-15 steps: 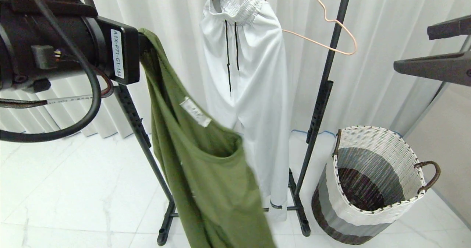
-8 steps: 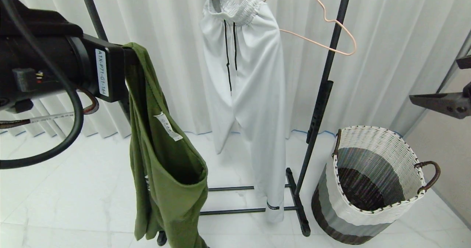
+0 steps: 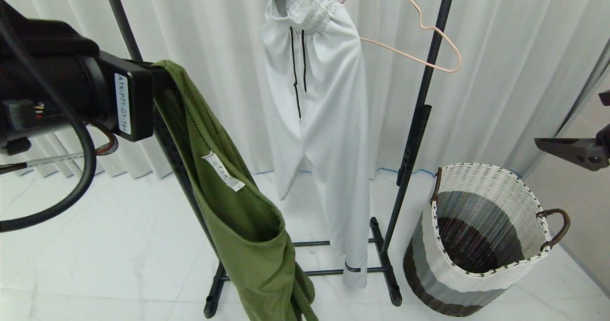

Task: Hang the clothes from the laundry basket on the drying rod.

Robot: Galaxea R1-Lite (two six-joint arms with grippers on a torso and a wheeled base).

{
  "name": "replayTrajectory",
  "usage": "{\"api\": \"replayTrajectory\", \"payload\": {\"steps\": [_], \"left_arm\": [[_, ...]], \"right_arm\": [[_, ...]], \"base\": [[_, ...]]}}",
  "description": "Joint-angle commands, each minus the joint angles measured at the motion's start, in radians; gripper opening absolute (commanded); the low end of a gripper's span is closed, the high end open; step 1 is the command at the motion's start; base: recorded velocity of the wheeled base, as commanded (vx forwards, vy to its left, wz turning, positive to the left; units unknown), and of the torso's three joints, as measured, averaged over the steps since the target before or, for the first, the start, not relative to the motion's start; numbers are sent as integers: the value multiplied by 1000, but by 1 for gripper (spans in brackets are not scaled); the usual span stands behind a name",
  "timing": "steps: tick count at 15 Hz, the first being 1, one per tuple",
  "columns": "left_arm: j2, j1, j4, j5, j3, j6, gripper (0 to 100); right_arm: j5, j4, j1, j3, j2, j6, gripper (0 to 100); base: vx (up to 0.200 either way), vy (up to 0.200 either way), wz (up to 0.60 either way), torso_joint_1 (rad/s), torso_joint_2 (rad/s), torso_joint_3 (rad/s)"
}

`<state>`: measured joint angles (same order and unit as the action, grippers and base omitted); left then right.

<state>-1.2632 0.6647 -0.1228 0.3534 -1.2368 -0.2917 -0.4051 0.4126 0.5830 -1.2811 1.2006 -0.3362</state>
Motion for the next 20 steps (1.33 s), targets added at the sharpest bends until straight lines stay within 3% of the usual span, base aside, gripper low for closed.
{"api": "replayTrajectory", "payload": {"steps": [1, 5, 7, 20], "left_arm": [[21, 0, 0, 1, 31, -9, 0], [57, 0, 2, -1, 82, -20, 0], [74, 0, 5, -1, 102, -69, 0], [119, 0, 5, -1, 148, -92, 0]], "right_arm": [[3, -26, 0, 22, -9, 32, 100], [38, -26, -12, 22, -19, 95, 100], [58, -26, -15, 22, -19, 117, 100], [109, -28, -29, 23, -1, 121, 100]], "base": [[0, 0, 0, 41, -119, -168], [0, 0, 0, 137, -420, -262], [0, 0, 0, 163, -459, -290], [0, 0, 0, 197, -469, -271]]}}
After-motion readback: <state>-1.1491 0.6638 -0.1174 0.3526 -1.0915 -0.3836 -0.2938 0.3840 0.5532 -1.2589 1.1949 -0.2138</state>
